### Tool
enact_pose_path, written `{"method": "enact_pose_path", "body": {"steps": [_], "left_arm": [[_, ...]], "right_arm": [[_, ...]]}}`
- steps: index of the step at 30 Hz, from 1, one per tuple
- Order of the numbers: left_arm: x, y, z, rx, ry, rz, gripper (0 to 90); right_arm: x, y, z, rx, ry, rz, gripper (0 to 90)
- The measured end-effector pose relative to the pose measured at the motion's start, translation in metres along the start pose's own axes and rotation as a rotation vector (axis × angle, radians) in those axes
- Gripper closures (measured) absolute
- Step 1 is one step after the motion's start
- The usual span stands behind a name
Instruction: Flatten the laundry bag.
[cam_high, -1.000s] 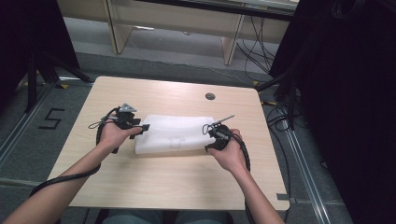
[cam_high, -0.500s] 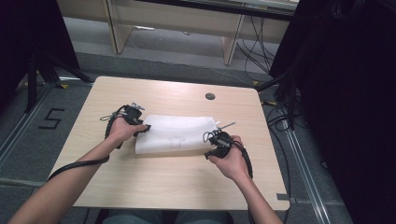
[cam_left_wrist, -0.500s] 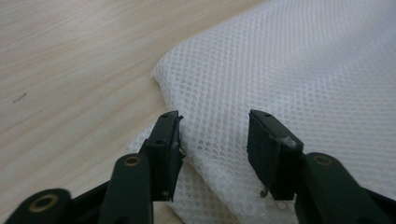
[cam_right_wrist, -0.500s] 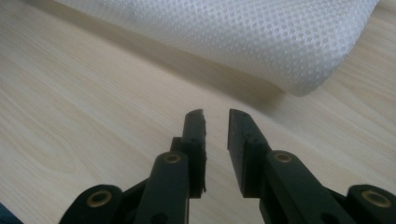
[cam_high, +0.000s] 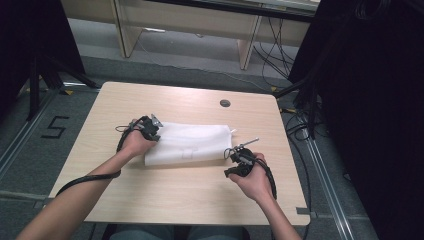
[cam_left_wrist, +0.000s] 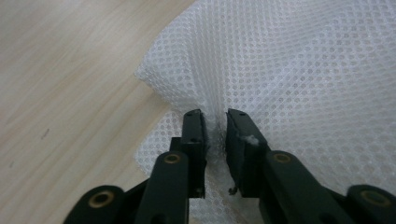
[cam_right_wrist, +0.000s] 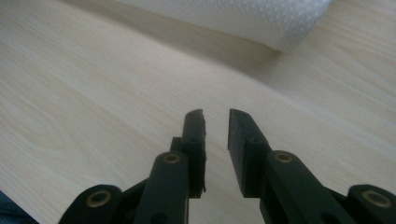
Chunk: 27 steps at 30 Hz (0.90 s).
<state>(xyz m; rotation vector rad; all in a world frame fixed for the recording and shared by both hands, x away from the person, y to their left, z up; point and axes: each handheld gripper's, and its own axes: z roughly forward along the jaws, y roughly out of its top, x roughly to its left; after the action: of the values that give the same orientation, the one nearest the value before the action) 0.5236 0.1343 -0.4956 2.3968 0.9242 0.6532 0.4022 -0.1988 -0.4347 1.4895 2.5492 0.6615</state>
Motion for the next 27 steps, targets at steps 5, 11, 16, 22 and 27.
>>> {"method": "enact_pose_path", "body": {"steps": [5, 11, 16, 22, 27], "left_arm": [[0.001, 0.003, -0.002, -0.006, 0.002, -0.015, 85.2], [0.005, 0.007, -0.011, -0.043, -0.015, -0.038, 87.3], [0.008, 0.011, -0.021, -0.082, -0.023, -0.045, 87.9], [0.010, 0.015, -0.035, -0.156, -0.058, -0.074, 88.2], [0.013, 0.014, -0.046, -0.239, -0.076, -0.107, 88.3]], "right_arm": [[-0.002, -0.007, 0.003, 0.009, 0.011, 0.004, 76.8], [-0.005, -0.010, 0.008, 0.020, 0.009, 0.039, 76.8], [-0.007, -0.010, 0.007, 0.005, 0.023, 0.025, 76.9], [-0.006, -0.010, 0.006, 0.011, 0.018, 0.047, 76.9], [-0.008, -0.011, 0.003, -0.001, 0.018, 0.055, 76.8]]}}
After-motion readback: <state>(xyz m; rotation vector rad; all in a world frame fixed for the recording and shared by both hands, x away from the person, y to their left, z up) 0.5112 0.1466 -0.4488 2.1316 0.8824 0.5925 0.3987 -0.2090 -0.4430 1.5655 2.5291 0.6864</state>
